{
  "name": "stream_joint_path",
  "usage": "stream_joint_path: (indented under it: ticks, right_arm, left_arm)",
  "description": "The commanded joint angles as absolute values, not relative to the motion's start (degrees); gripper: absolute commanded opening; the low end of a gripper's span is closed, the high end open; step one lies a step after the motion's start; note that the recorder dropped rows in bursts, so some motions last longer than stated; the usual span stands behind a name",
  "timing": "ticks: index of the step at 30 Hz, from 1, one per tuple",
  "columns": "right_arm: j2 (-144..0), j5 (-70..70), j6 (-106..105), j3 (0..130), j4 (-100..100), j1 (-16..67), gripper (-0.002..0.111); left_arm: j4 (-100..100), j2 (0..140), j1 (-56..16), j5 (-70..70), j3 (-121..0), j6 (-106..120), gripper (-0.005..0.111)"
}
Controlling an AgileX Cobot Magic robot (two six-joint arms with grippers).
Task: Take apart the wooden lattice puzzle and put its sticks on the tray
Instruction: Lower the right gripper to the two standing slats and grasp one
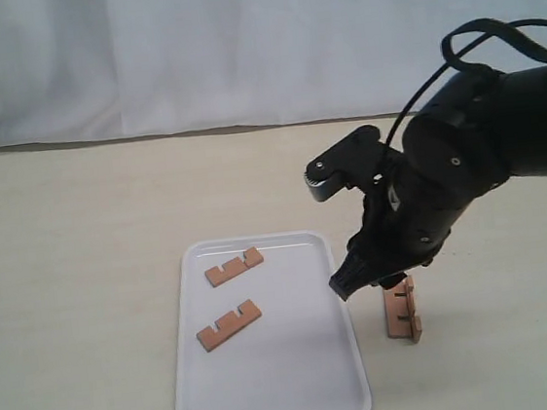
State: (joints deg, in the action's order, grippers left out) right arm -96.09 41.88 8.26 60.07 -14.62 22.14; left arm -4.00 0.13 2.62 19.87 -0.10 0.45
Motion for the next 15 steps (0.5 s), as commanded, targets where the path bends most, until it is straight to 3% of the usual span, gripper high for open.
stream_joint_path:
  ticks: [1,15]
  right_arm:
    - [-95.2,39.1,10.3,57.4,-14.5,19.2,0.047]
    - [-92.7,35.6,21.8,54.6,-22.2,19.2,0.047]
  left_arm:
    - [-3.9,0.0,2.6,19.0,0.0,0.4,0.000]
    - [-3.9,0.0,2.6,19.0,0.0,0.4,0.000]
